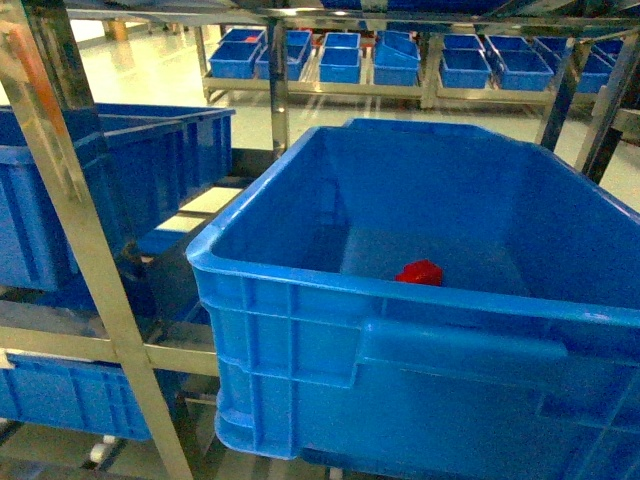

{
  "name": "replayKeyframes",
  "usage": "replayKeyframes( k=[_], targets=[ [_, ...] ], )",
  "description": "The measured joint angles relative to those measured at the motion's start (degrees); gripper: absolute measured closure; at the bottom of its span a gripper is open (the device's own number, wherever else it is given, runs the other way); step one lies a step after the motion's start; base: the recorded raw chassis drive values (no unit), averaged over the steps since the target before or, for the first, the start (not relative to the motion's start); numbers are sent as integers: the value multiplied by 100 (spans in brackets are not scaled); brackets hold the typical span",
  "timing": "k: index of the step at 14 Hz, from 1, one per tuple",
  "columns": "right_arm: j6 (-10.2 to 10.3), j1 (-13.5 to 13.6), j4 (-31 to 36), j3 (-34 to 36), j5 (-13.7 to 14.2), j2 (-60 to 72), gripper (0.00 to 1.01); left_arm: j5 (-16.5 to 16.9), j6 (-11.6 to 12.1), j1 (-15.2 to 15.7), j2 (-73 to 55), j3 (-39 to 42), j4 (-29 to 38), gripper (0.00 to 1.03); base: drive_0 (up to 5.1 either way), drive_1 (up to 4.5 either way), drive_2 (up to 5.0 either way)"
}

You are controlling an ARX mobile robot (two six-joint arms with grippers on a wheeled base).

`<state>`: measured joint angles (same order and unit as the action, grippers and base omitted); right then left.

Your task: Pick red block from blue box to shelf

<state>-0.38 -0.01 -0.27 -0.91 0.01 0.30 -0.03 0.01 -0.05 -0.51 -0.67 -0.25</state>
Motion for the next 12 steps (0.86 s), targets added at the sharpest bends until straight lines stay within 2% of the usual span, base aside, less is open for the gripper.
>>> replayKeyframes(
  k=[12],
  targets=[
    [0, 0, 0, 0, 0, 0, 3, 0, 0, 0, 0, 0, 0, 5, 0, 0, 0]
  ],
)
